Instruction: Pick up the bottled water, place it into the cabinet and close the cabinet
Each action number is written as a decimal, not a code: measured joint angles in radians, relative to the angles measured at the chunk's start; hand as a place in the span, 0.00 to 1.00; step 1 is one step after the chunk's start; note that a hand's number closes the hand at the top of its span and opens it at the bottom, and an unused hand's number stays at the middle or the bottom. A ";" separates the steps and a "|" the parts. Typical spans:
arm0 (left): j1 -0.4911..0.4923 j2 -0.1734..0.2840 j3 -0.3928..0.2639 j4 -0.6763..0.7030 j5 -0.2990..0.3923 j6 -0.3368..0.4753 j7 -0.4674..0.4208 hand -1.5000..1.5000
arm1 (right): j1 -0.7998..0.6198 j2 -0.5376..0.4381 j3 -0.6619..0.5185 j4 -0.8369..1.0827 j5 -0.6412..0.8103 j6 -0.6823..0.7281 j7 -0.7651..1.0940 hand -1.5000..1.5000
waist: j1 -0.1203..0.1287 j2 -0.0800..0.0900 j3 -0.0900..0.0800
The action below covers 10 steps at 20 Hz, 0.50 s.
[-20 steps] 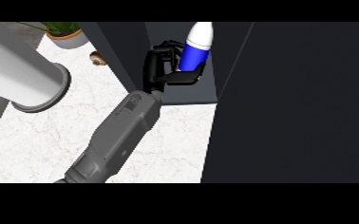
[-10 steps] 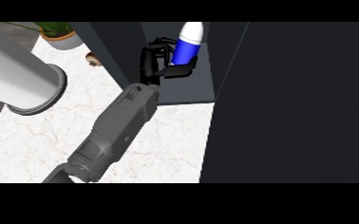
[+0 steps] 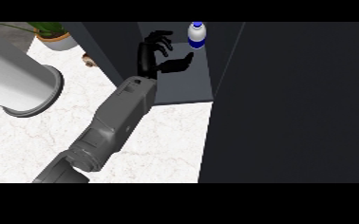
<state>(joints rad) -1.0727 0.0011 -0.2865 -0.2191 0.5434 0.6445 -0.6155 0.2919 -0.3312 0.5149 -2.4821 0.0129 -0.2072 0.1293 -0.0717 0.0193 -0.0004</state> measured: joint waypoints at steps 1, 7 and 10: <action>-0.012 0.000 0.002 0.018 -0.005 0.000 -0.001 0.00 | 0.000 0.002 0.002 0.000 -0.001 0.000 0.001 0.00 | 0.000 0.001 0.000; -0.039 0.003 0.026 0.067 -0.001 -0.023 -0.025 0.00 | -0.001 0.002 -0.009 0.001 -0.007 0.009 -0.005 0.00 | -0.004 0.004 -0.001; -0.046 0.008 0.042 0.085 0.002 -0.046 -0.045 0.00 | 0.000 0.000 -0.021 0.003 -0.012 0.021 -0.016 0.00 | -0.007 0.007 -0.001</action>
<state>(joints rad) -1.1183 0.0090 -0.2442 -0.1344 0.5458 0.5984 -0.6601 0.2917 -0.3314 0.4938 -2.4788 0.0004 -0.1860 0.1130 -0.0791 0.0267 -0.0010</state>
